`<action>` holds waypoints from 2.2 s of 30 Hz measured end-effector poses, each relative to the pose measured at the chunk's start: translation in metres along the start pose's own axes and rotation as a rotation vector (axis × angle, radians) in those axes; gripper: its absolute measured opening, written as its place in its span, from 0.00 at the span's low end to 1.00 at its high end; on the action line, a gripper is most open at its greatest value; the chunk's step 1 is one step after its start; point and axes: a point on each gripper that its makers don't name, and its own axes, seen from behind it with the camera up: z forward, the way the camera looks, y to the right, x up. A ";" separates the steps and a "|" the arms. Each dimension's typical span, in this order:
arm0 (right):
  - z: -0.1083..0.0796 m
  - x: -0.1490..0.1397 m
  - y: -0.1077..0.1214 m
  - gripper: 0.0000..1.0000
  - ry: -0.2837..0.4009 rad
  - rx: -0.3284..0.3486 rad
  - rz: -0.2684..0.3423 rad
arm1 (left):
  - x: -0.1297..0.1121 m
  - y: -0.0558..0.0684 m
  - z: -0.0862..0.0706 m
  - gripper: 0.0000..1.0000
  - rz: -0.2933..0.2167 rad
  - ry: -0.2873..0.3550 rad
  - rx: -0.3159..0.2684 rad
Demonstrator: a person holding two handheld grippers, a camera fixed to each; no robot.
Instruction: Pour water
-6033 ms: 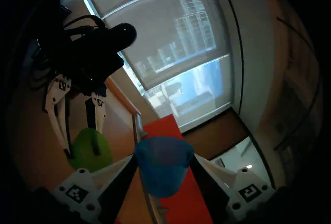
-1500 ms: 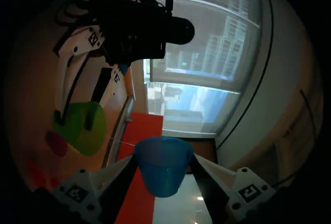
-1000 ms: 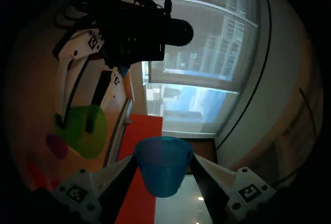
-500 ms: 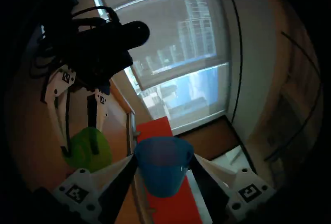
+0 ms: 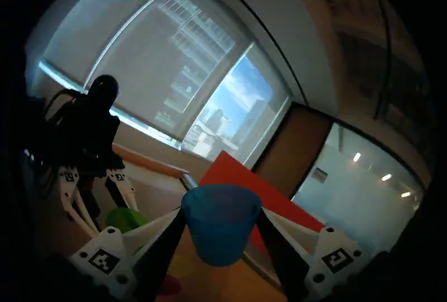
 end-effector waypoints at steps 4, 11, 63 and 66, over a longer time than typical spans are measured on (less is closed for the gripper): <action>0.000 -0.006 0.005 0.89 -0.017 0.008 0.137 | 0.001 -0.001 -0.001 0.81 0.003 -0.001 0.003; 0.000 -0.019 0.003 0.89 -0.064 0.030 0.329 | 0.003 -0.001 -0.002 0.81 0.009 -0.002 0.007; -0.051 -0.162 -0.080 0.89 -0.372 0.157 0.419 | -0.095 -0.023 -0.025 0.81 0.083 -0.387 0.035; -0.051 -0.172 -0.088 0.89 -0.393 0.170 0.415 | -0.106 -0.023 -0.027 0.81 0.087 -0.416 0.026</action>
